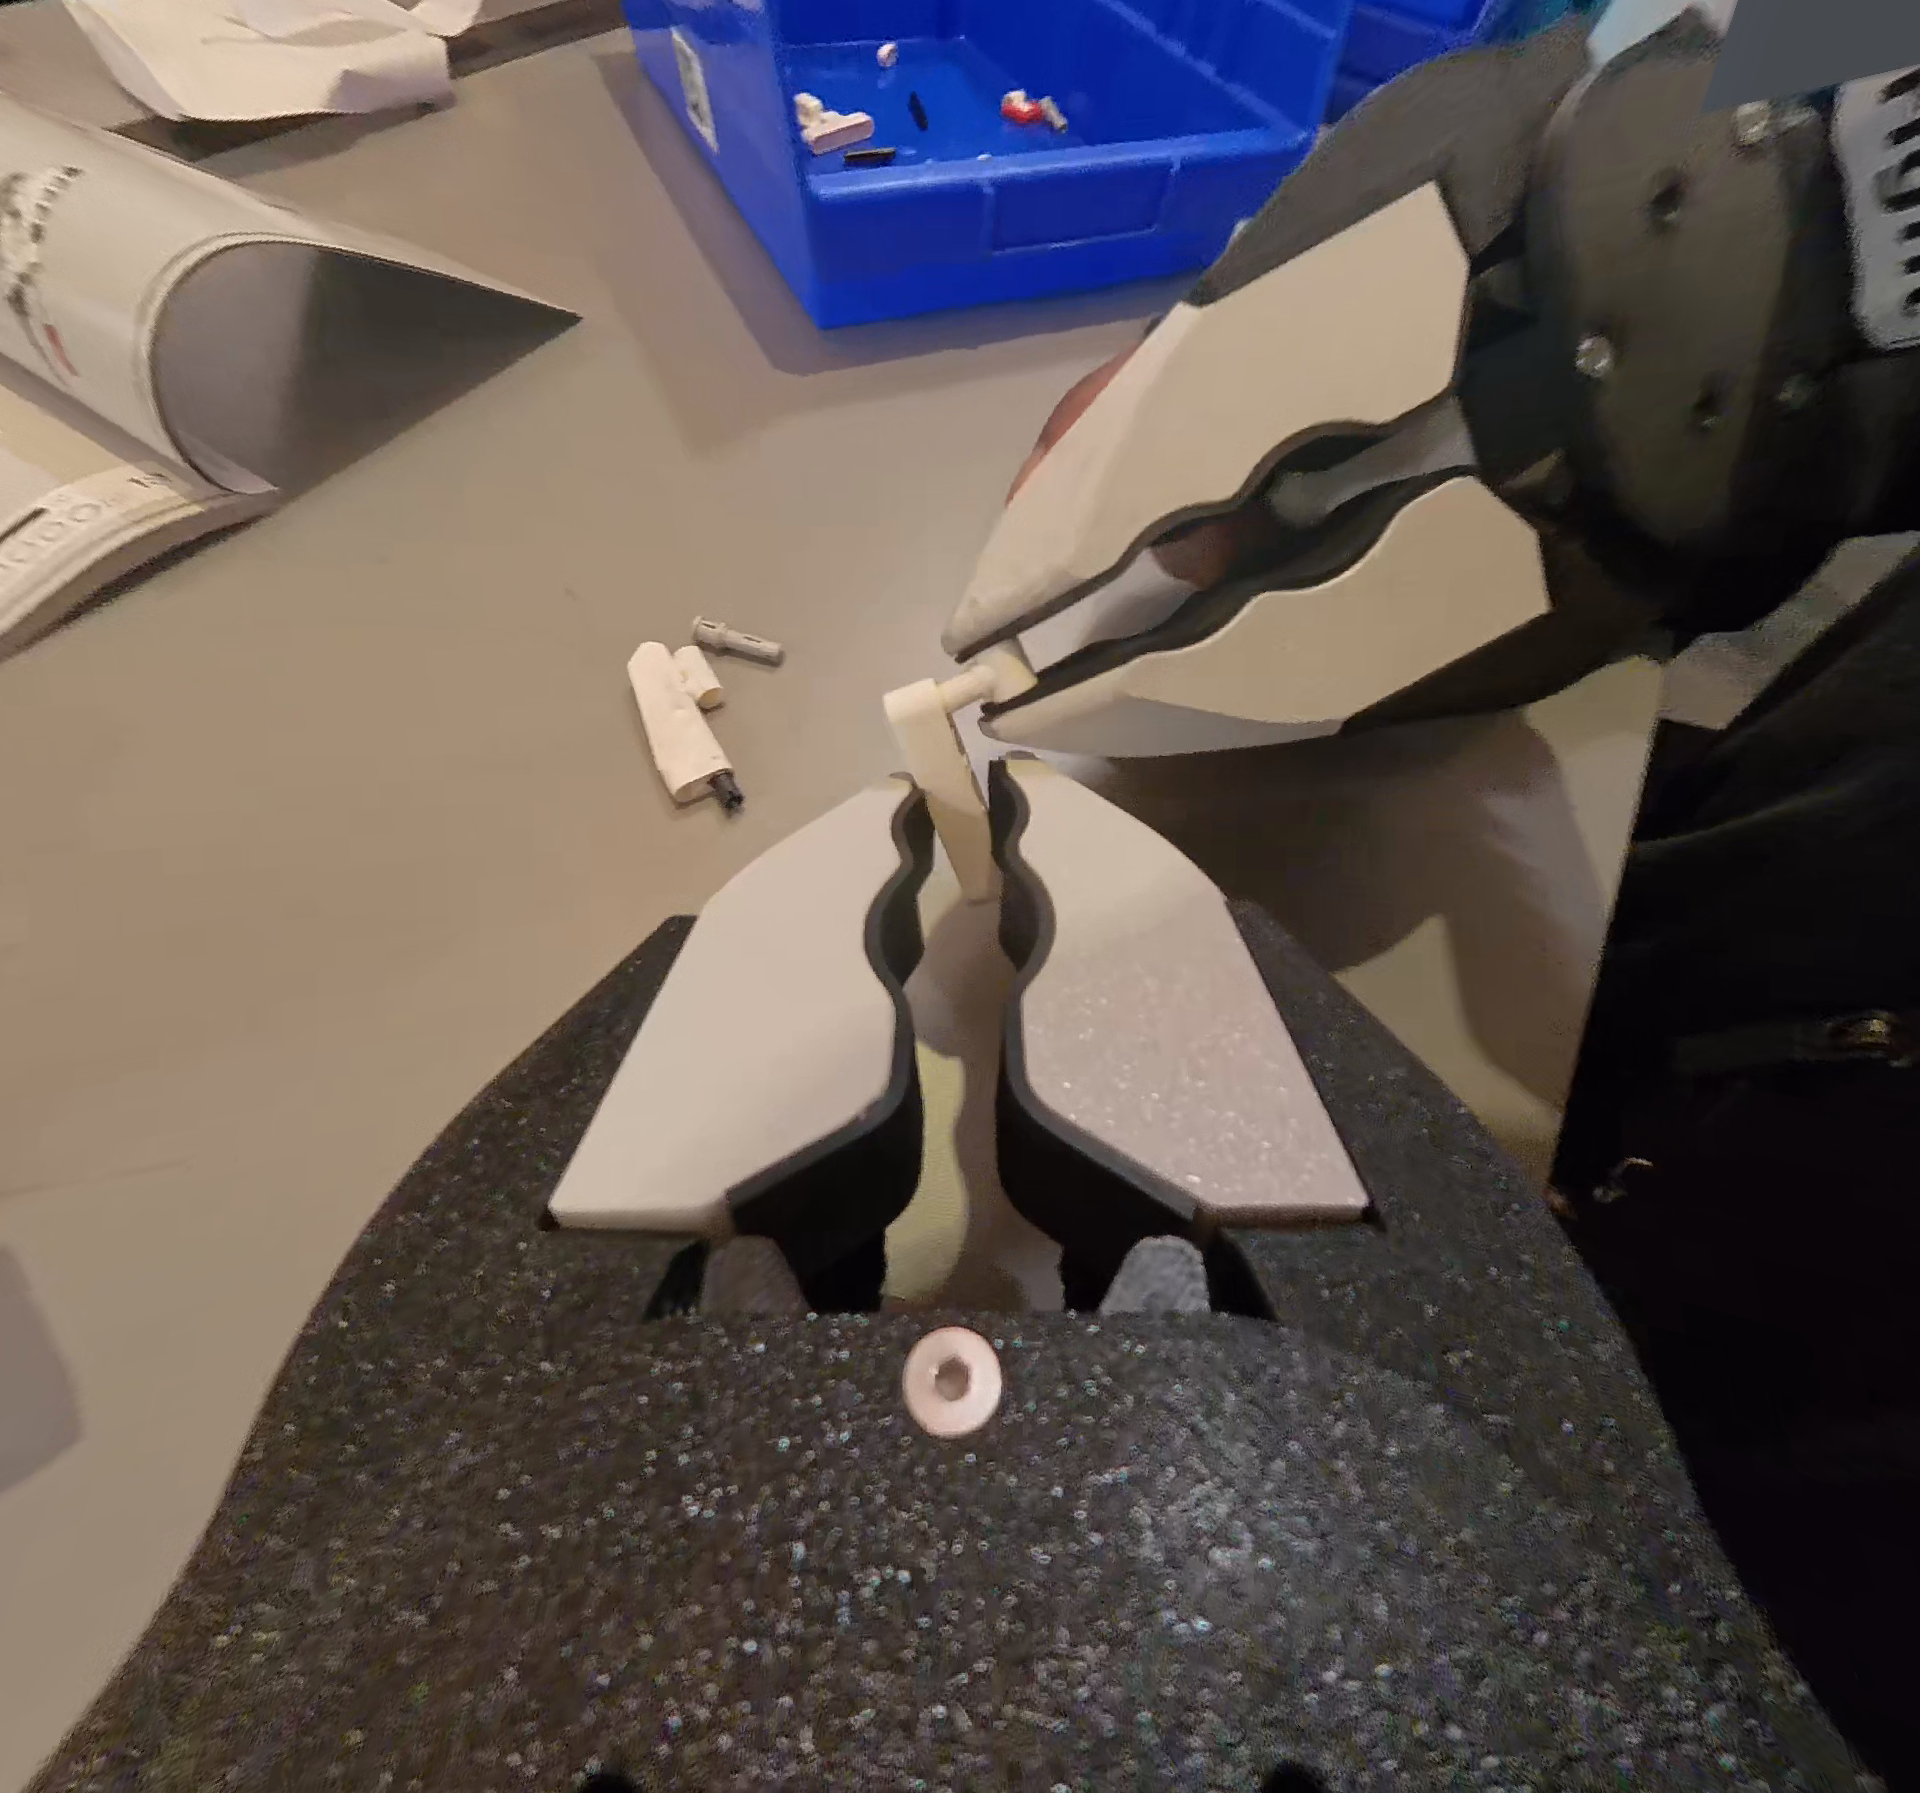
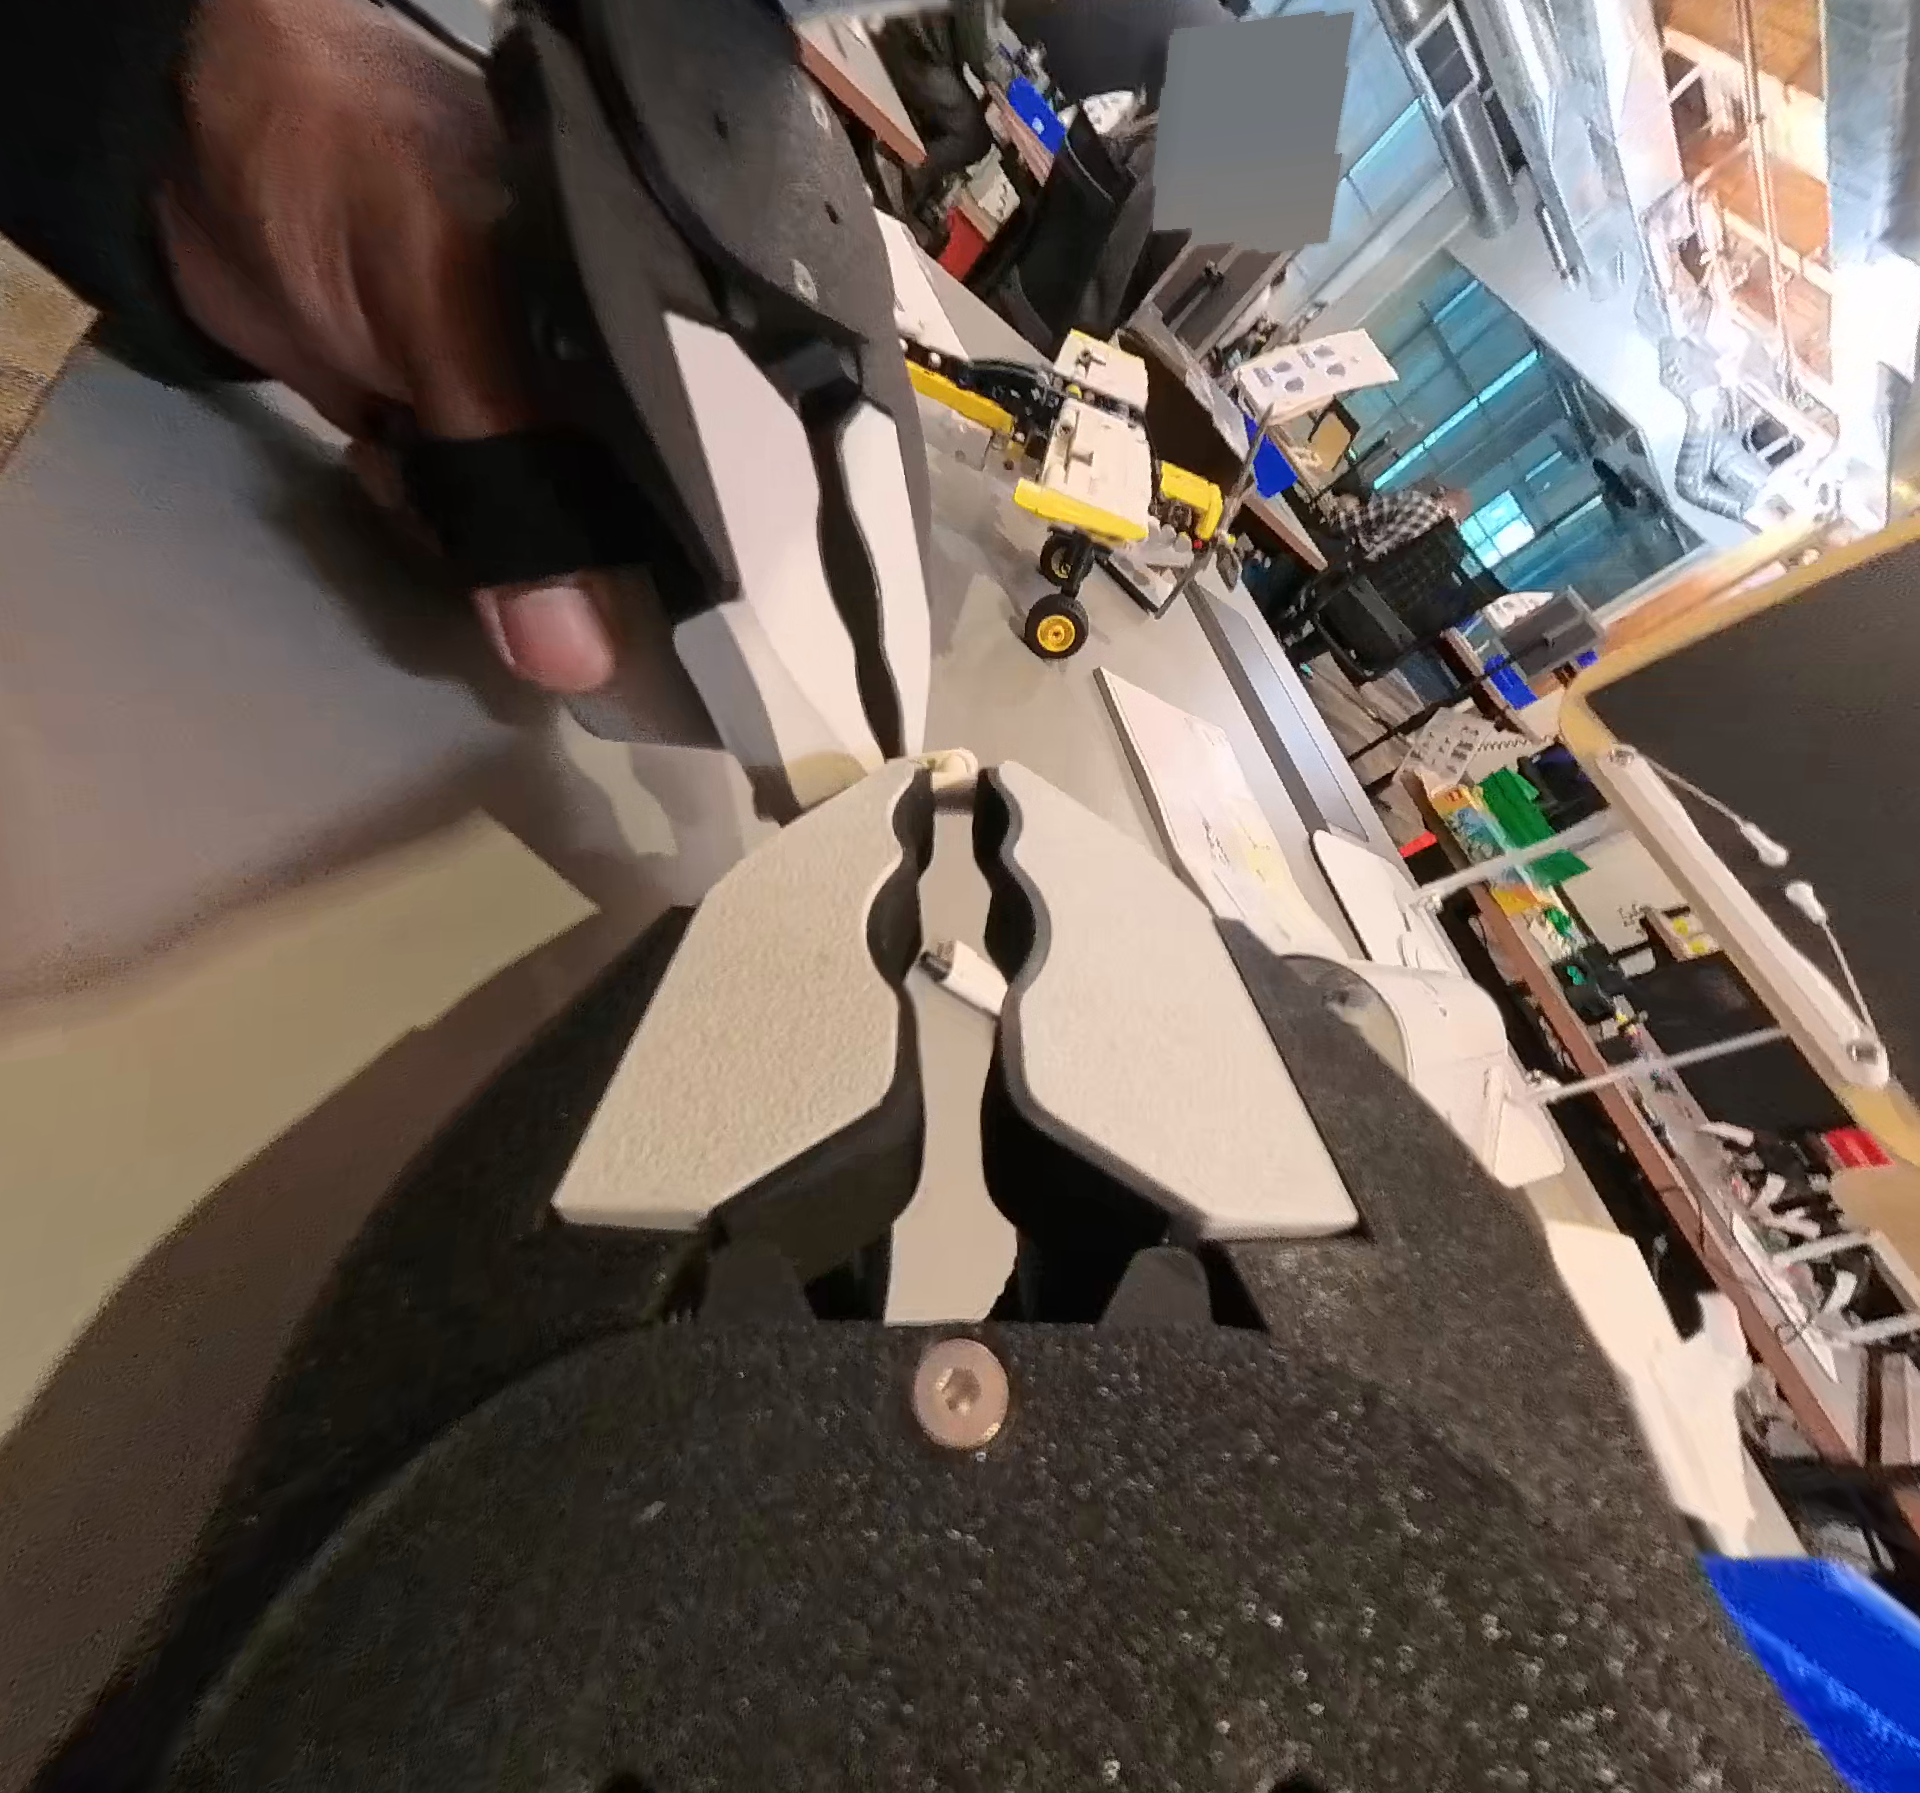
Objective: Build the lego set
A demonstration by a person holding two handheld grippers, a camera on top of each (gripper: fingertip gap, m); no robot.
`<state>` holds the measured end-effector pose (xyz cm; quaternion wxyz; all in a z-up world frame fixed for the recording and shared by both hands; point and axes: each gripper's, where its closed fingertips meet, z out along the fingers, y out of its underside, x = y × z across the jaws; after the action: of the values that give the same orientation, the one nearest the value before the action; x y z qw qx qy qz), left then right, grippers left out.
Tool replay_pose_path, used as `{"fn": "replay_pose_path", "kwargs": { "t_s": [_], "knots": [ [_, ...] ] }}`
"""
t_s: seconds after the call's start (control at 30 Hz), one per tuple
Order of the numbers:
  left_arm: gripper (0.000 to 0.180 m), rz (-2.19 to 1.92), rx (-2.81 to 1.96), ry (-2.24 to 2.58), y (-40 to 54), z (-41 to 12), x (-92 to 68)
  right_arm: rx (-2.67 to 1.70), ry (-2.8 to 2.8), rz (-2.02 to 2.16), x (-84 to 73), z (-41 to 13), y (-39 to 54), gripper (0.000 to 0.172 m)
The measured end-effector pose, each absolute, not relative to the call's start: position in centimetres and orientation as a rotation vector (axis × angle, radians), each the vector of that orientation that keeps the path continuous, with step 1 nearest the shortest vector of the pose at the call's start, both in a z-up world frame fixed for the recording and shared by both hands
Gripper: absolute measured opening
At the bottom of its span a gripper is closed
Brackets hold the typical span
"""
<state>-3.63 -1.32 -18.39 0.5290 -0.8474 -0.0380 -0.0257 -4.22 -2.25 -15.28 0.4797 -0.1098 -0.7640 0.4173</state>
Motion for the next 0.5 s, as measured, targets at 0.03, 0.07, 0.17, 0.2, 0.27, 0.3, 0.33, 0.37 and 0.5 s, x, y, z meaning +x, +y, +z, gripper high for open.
{"fn": "replay_pose_path", "kwargs": {
  "t_s": [0.03,0.07,0.17,0.2,0.27,0.3,0.33,0.37,0.5],
  "knots": [
    [0.011,-0.027,-2.03,-0.091,-1.3,-18.4,-3.8,-0.288,-1.862,1.006,-4.3,-15.3,-2.2,0.008],
    [0.01,0.005,-2.036,-0.095,-1.3,-18.5,-4.0,-0.309,-1.86,1.0,-4.4,-15.4,-2.2,0.008],
    [0.01,0.103,-2.056,-0.1,-1.4,-18.8,-4.3,-0.364,-1.867,0.989,-4.5,-15.7,-2.1,0.008],
    [0.011,0.129,-2.064,-0.102,-1.4,-18.9,-4.4,-0.381,-1.869,0.988,-4.6,-15.8,-2.1,0.008],
    [0.01,0.181,-2.074,-0.107,-1.4,-19.1,-4.6,-0.419,-1.878,0.993,-4.6,-16.1,-2.1,0.008],
    [0.01,0.196,-2.076,-0.115,-1.4,-19.2,-4.6,-0.438,-1.882,0.994,-4.6,-16.2,-2.1,0.008],
    [0.01,0.205,-2.072,-0.121,-1.4,-19.2,-4.7,-0.453,-1.884,1.0,-4.6,-16.2,-2.1,0.008],
    [0.01,0.221,-2.074,-0.125,-1.5,-19.3,-4.7,-0.467,-1.889,1.005,-4.7,-16.3,-2.2,0.008],
    [0.01,0.293,-2.076,-0.132,-1.6,-19.4,-5.0,-0.54,-1.903,1.041,-4.8,-16.5,-2.2,0.008]
  ]
}}
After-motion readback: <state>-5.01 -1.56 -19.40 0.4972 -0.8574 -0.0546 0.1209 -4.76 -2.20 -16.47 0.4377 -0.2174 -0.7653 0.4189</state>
